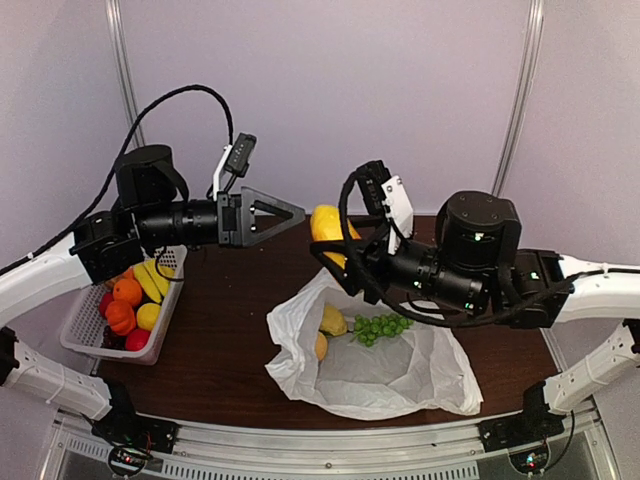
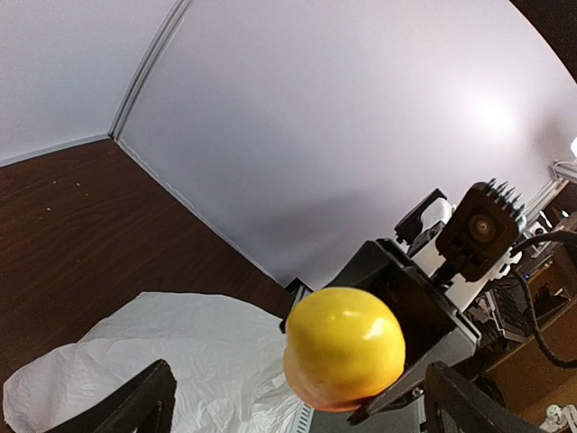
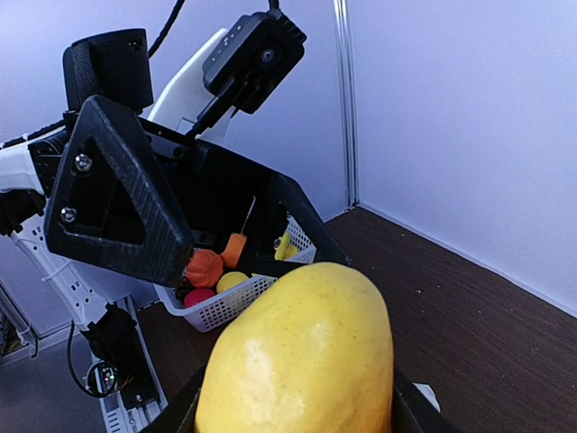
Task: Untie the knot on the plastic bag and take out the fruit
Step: Pass from the right arm to the left
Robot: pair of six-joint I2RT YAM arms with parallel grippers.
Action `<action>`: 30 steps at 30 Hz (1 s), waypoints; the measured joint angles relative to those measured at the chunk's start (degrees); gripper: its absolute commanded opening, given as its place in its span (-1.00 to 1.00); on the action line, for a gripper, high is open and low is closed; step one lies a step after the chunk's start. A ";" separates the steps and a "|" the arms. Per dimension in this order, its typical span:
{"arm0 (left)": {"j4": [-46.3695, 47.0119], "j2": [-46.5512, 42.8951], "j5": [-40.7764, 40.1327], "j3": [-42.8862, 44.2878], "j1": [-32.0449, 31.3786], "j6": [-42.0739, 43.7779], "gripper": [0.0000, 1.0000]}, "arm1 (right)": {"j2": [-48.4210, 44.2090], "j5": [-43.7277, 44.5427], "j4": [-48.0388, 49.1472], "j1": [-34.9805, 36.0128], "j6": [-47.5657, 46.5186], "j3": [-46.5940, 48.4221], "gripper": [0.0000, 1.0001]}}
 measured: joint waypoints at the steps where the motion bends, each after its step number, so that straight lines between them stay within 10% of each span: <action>1: 0.66 0.57 0.50 0.28 -0.35 -0.28 0.95 | 0.59 0.04 -0.31 0.00 -0.33 0.33 -0.13; 21: 5.57 5.46 4.13 1.42 -3.45 -2.95 0.54 | 3.98 1.09 -1.44 0.04 -3.17 3.30 -0.10; 30: 5.27 6.03 3.63 1.42 -3.26 -3.54 -0.07 | 5.09 2.54 -1.99 0.04 -3.41 4.11 0.01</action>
